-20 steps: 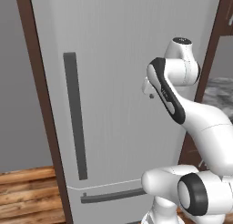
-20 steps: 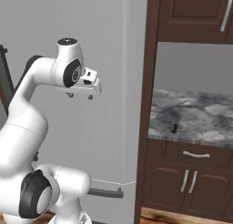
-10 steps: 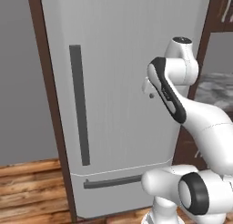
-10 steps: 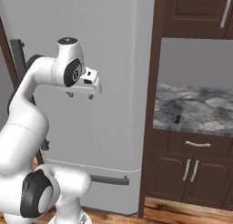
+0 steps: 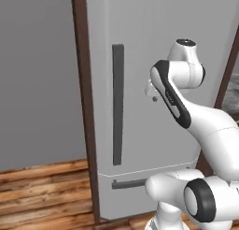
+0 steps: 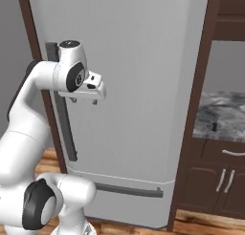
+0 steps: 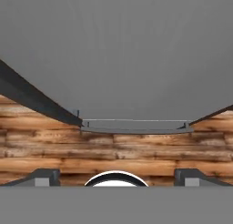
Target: Retrieve the butter from the fridge and place it on a plate on the dining table. Then retrieve the butter knife by the fridge and place it near the plate.
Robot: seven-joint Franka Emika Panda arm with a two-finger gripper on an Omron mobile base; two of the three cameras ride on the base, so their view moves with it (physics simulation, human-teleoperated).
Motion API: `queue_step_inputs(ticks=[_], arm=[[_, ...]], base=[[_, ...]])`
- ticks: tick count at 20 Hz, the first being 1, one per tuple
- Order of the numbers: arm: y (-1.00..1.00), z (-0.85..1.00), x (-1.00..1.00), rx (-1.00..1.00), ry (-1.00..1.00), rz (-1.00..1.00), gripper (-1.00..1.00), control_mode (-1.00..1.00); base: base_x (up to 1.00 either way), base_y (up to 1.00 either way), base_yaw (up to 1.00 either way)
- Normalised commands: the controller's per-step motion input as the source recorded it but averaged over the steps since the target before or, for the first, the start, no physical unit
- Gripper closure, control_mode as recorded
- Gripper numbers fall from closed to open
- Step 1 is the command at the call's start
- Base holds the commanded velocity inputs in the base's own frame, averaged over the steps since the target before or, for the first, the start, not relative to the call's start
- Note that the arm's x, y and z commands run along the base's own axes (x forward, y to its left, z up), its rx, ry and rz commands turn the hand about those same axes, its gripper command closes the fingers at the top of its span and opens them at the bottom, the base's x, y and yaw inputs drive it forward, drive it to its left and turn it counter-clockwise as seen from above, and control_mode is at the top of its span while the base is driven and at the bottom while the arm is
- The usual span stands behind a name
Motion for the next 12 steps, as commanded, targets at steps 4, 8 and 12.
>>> queue_step_inputs(ticks=[4, 8, 12], arm=[[0.00, 0.00, 0.00, 0.00, 0.00, 0.00, -1.00, 1.00], [0.00, 0.00, 0.00, 0.00, 0.00, 0.00, -1.00, 1.00], [0.00, 0.00, 0.00, 0.00, 0.00, 0.00, -1.00, 1.00]], base=[[-0.30, 0.48, -0.25], [-0.07, 0.66, -0.43], [-0.21, 0.47, -0.40]])
